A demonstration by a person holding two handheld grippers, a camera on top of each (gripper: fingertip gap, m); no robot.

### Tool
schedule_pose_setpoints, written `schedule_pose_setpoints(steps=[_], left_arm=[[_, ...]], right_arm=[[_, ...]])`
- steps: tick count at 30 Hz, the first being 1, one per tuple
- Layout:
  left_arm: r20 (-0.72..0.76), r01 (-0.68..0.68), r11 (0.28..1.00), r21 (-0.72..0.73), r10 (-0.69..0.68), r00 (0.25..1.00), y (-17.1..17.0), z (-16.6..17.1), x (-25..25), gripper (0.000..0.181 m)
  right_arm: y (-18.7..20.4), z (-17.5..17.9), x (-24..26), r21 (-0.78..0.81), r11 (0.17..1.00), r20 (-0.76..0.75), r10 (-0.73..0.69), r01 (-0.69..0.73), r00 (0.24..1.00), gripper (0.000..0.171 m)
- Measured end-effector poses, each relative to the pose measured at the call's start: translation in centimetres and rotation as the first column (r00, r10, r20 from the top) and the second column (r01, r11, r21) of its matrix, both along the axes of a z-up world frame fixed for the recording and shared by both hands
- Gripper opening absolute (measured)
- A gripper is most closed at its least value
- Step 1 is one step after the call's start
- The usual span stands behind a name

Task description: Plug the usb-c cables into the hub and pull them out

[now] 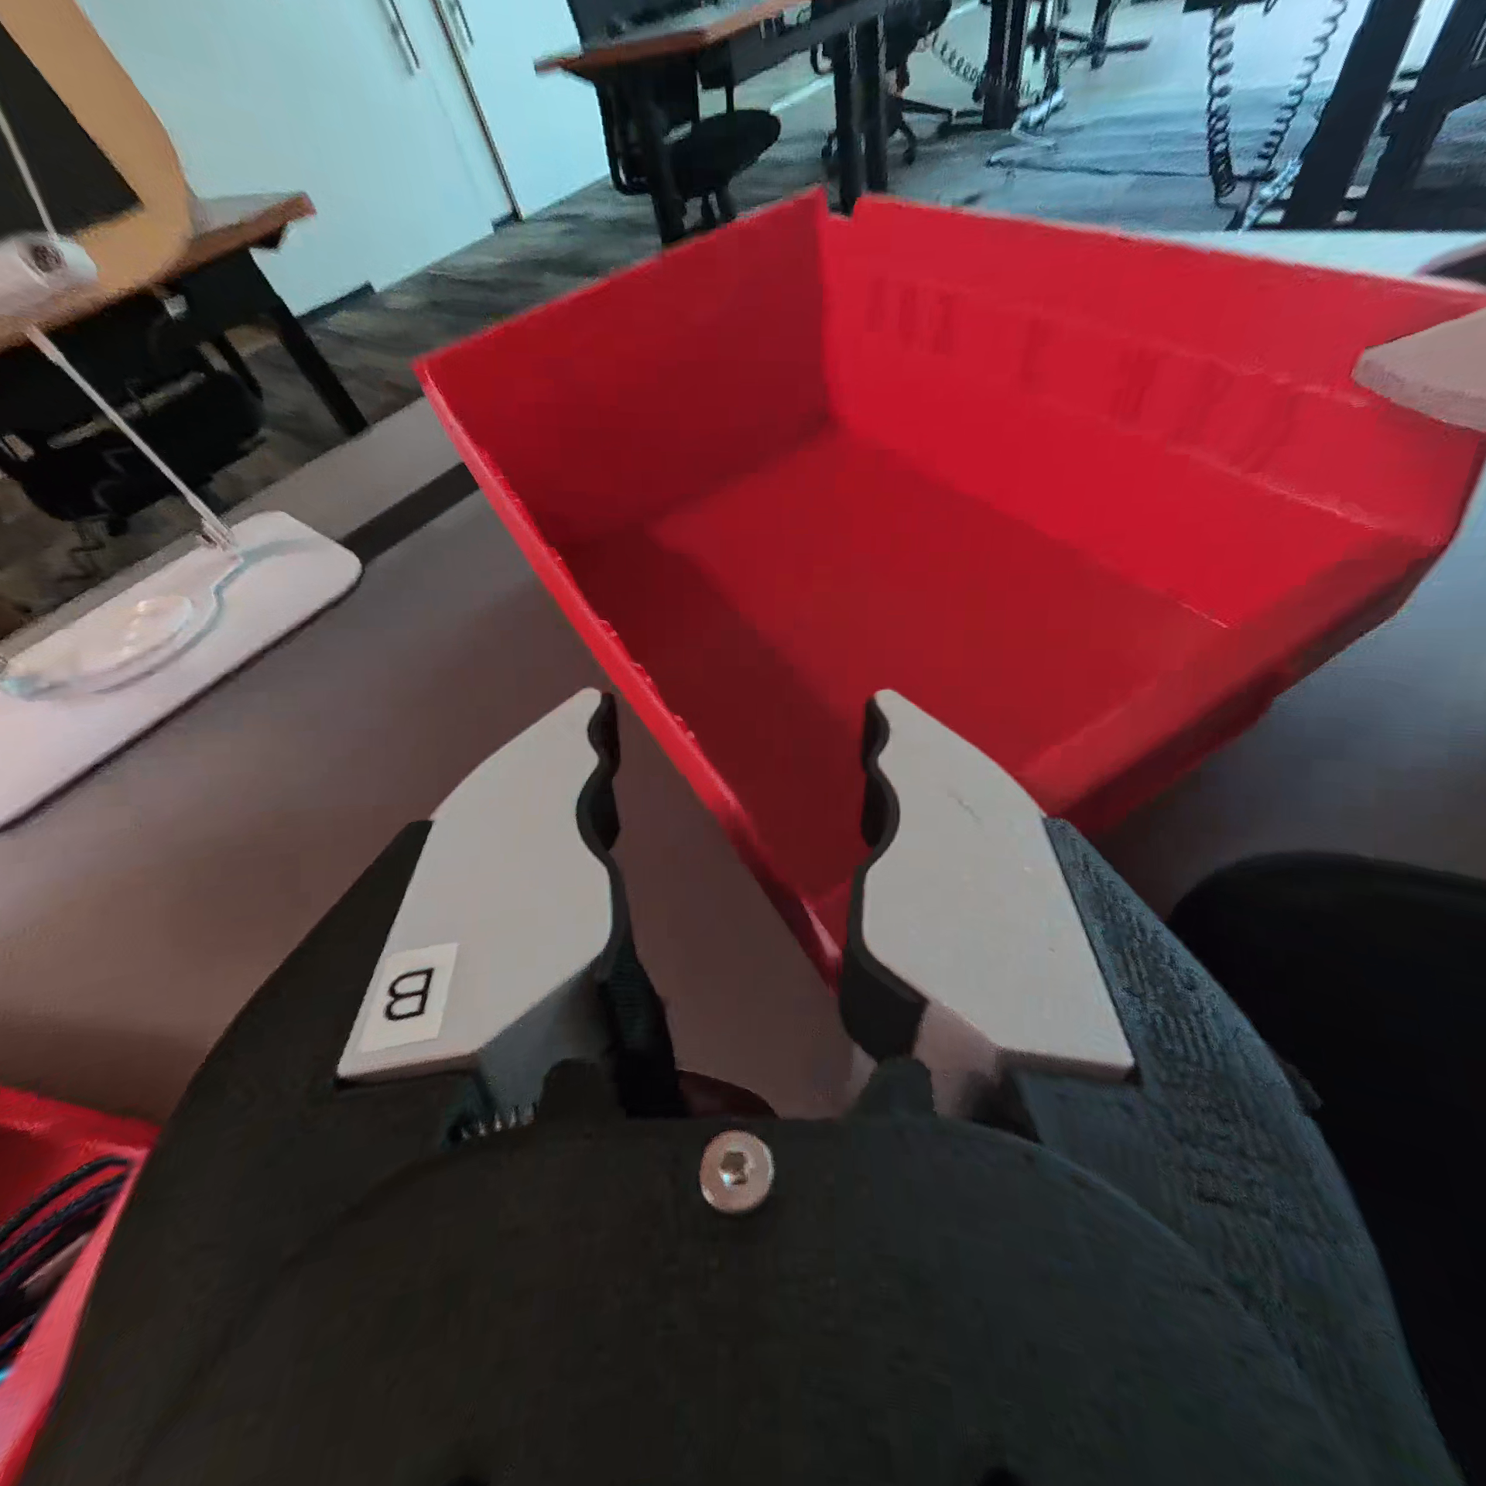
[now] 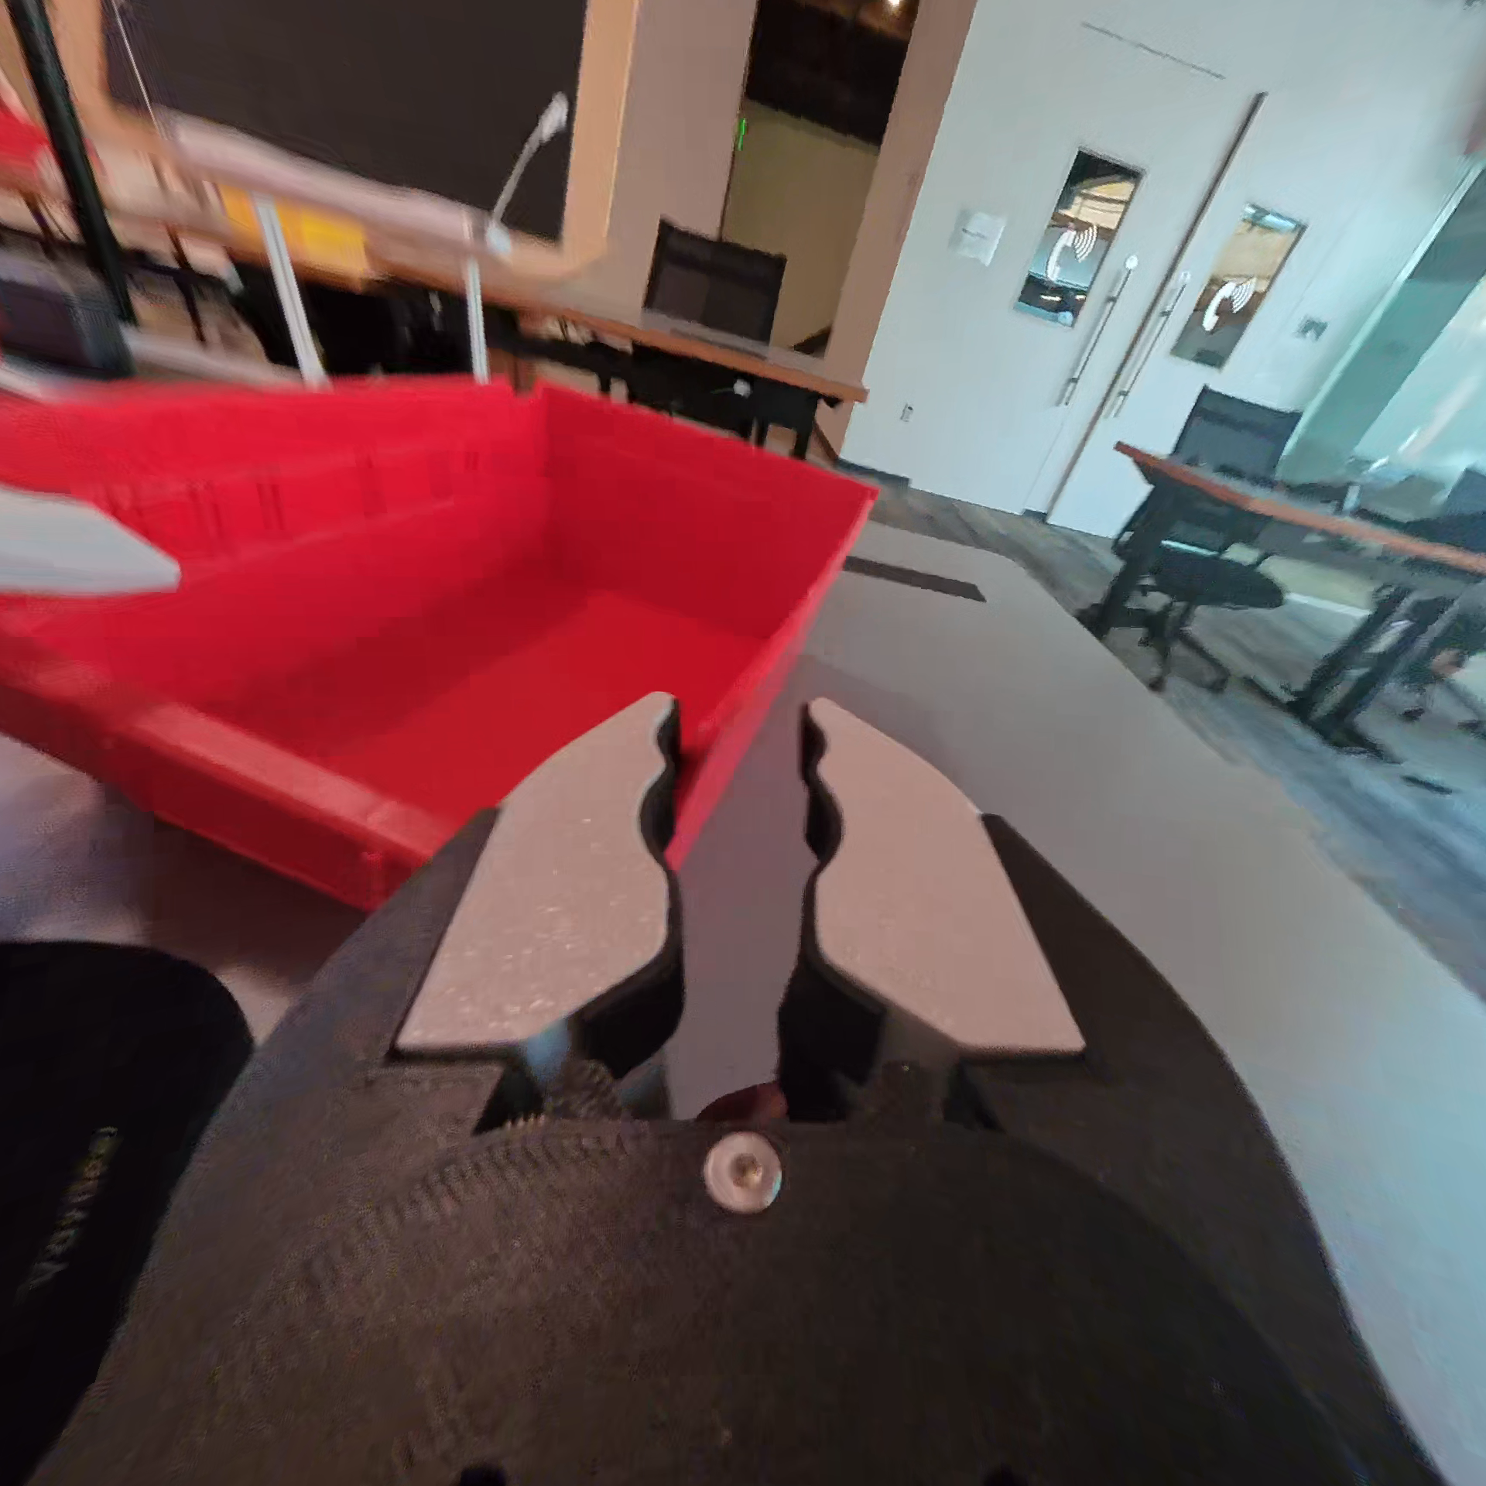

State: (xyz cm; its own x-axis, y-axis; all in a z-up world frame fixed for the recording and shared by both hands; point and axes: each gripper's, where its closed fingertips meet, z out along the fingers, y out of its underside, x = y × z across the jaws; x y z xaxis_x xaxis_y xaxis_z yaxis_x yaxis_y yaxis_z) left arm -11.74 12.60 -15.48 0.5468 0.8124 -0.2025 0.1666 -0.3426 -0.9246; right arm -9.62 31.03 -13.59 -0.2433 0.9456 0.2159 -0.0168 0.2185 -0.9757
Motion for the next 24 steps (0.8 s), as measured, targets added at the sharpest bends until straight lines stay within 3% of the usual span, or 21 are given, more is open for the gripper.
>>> schedule_pose_setpoints(steps=[3,5,6,8,9,13,16,20,24], left_arm=[[-0.123,-0.008,1.0,-0.02,0.005,0.992,-1.6,3.1,1.5,0.067],[-0.154,-0.022,0.999,-0.03,0.017,0.988,-3.8,4.5,2.8,0.068],[-0.152,-0.039,0.998,-0.039,0.033,0.988,-5.3,4.8,3.4,0.068],[-0.126,-0.098,0.992,-0.082,0.087,0.988,-8.9,4.6,4.1,0.068],[-0.108,-0.139,0.984,-0.109,0.128,0.986,-11.0,4.2,4.3,0.067],[0.004,-0.227,0.957,-0.179,0.232,0.973,-17.2,2.0,5.8,0.064],[0.045,-0.281,0.921,-0.269,0.303,0.952,-20.3,0.6,6.7,0.052],[0.105,-0.324,0.875,-0.358,0.383,0.918,-22.5,-1.7,6.6,0.041],[0.166,-0.283,0.849,-0.447,0.39,0.906,-23.2,-3.9,5.9,0.042]], right_arm=[[1.6,3.2,1.4,-0.171,0.984,-0.077,0.042,-0.055,0.996,0.045],[1.3,5.4,2.7,-0.157,0.979,-0.148,0.104,-0.127,0.983,0.052],[0.5,6.1,3.3,-0.127,0.976,-0.153,0.158,-0.178,0.976,0.063],[-1.8,5.6,4.0,-0.096,0.955,-0.031,0.28,-0.282,0.959,0.098],[-3.2,5.1,4.4,-0.082,0.939,0.047,0.338,-0.333,0.94,0.107],[-8.1,4.8,5.5,0.004,0.892,0.14,0.447,-0.452,0.884,0.095],[-11.6,2.2,5.4,0.088,0.843,0.293,0.488,-0.531,0.822,0.084],[-12.9,-2.7,3.6,0.319,0.781,0.513,0.334,-0.537,0.791,0.088],[-14.1,-5.4,2.3,0.451,0.698,0.591,0.235,-0.557,0.772,0.085]])
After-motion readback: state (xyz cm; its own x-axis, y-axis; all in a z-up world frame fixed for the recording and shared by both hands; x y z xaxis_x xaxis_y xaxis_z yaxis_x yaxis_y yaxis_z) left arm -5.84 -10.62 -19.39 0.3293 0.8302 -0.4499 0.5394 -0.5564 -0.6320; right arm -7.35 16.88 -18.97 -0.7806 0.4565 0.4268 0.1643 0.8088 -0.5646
